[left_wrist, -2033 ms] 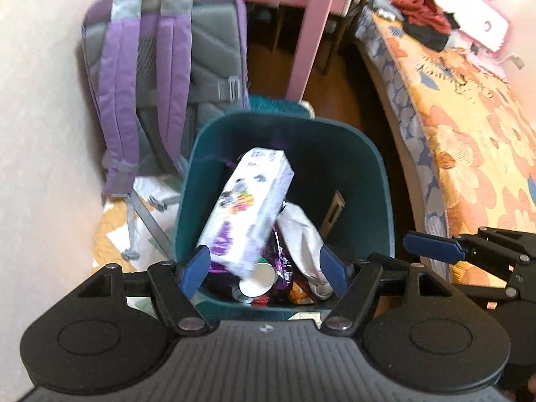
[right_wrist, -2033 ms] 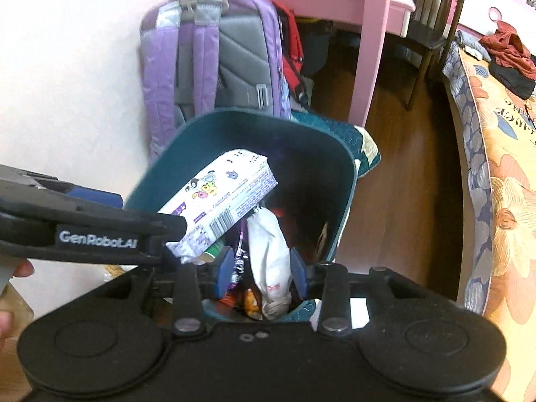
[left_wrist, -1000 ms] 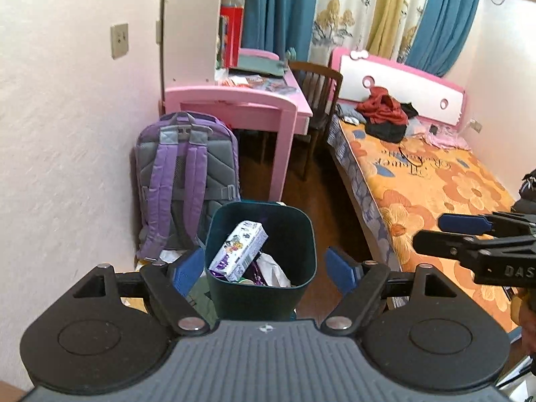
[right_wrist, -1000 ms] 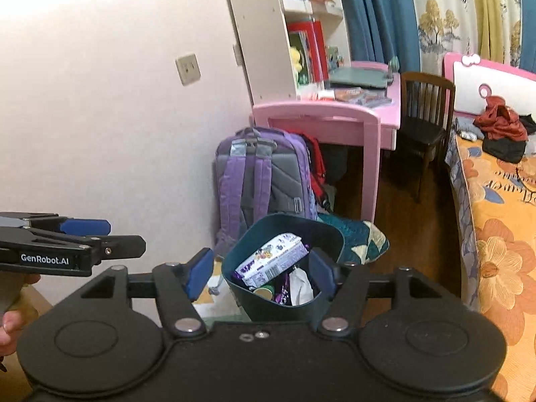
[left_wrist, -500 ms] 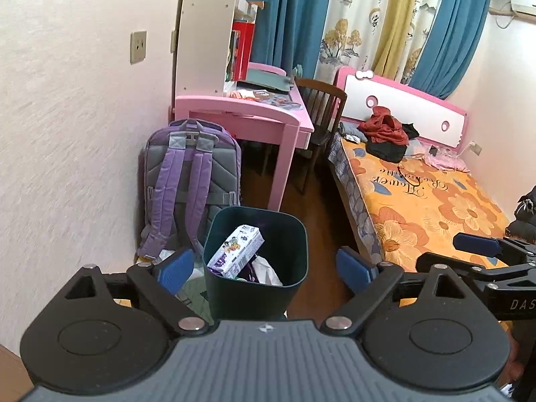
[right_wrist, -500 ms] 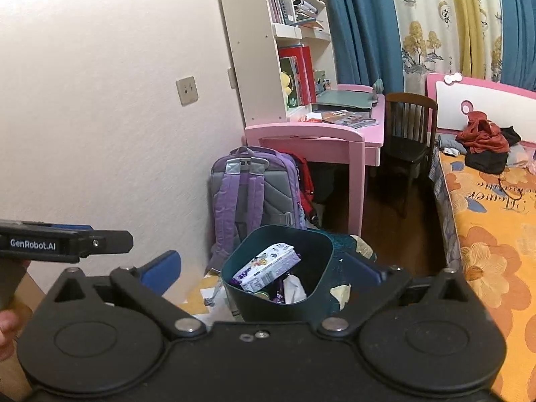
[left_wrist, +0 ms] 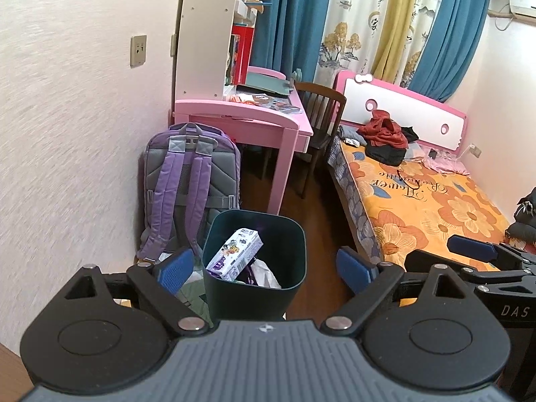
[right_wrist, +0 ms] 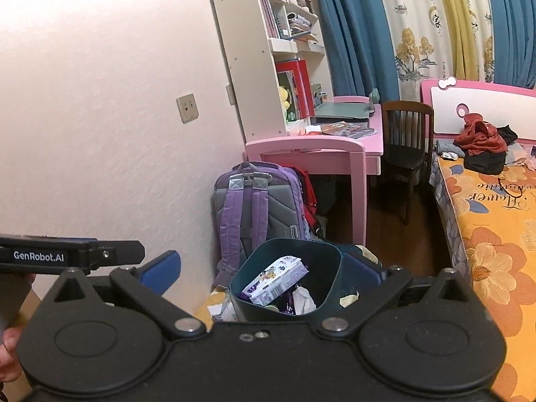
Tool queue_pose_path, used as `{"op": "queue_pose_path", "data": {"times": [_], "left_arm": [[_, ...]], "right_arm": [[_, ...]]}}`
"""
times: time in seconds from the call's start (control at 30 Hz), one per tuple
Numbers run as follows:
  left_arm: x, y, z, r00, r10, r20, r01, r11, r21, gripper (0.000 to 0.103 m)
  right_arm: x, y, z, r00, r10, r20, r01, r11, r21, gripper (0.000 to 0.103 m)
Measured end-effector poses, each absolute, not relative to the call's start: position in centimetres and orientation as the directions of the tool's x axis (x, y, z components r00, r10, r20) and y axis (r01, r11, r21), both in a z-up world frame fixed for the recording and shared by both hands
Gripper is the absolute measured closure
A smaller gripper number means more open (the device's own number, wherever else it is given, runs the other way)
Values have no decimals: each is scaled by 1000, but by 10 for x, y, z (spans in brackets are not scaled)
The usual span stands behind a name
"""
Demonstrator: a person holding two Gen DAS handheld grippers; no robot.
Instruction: Collect trash
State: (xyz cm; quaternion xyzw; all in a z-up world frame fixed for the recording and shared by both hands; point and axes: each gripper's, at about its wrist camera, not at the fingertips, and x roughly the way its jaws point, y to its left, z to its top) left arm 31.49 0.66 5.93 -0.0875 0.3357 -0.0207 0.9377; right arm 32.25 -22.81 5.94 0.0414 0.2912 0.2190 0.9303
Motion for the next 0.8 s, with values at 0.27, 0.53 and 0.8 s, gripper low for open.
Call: {"op": "queue_pose_path", "data": {"times": [0.27,0.53,0.8], "left_arm": [[316,3,60,770,-82,-632,-30,986,-164,10],[316,3,57,756,-67,-651,-48,987,-156,10],[315,3,58,762,-60,-645,-48,988,-149,10]], "right_arm": [[320,-227,60,731,437,-525,-398,897,193,0],[317,-226,63,720,448,-530,-426,888,172,0],[317,-224,62,719,439,-539,-415,893,173,0]]}}
